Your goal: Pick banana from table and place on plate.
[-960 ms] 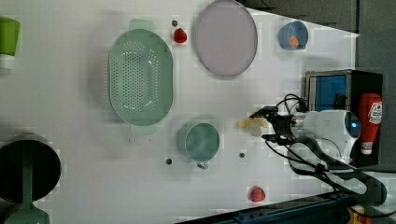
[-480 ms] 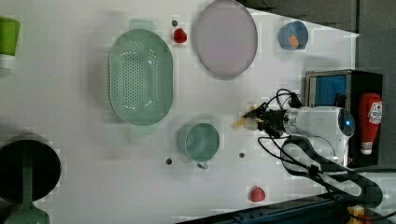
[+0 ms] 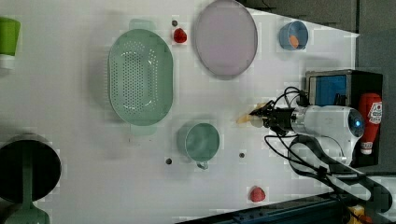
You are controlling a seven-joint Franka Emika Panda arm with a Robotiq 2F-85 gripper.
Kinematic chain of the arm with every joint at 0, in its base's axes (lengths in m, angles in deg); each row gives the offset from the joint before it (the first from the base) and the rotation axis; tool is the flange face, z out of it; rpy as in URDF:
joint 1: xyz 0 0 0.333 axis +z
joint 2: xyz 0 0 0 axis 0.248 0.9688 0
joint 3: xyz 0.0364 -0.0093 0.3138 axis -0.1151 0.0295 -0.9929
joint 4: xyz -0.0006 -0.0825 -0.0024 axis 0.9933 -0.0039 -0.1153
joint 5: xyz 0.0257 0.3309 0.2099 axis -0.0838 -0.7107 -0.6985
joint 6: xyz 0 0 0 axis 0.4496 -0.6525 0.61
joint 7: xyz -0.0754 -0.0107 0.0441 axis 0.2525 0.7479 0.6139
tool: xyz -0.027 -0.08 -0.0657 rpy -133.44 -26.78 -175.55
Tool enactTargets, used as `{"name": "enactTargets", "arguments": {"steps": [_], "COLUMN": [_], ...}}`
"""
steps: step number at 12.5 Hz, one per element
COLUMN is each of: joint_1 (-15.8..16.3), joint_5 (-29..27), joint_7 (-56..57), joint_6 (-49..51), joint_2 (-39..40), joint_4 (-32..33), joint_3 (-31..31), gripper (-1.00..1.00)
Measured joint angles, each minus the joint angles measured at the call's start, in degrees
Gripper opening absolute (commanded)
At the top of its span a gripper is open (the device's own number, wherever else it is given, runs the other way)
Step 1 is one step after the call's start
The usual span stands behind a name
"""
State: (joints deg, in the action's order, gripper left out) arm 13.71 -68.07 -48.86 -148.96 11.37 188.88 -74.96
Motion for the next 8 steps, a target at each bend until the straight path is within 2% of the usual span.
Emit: {"name": "enactTargets", "arguments": {"steps": [2,4,6,8], "joint_1": [0.5,0.3,-0.1,-0.1], "joint_5": [-0.9,-1.2,-1.0,-0.8], "joint_7": [0.0,0.1,-0.1,-0.1], "joint_6": [6.3,19.0,29.7,37.7], "joint_2": [-3.3,-9.8,-15.8,-19.0], "joint_4": [-0.9,-3.0,-8.4,-17.3], "joint_3": [1.1,0.8,0.1,-0.6], "gripper": [-0.45,-0.46,-0.45,-0.45]}}
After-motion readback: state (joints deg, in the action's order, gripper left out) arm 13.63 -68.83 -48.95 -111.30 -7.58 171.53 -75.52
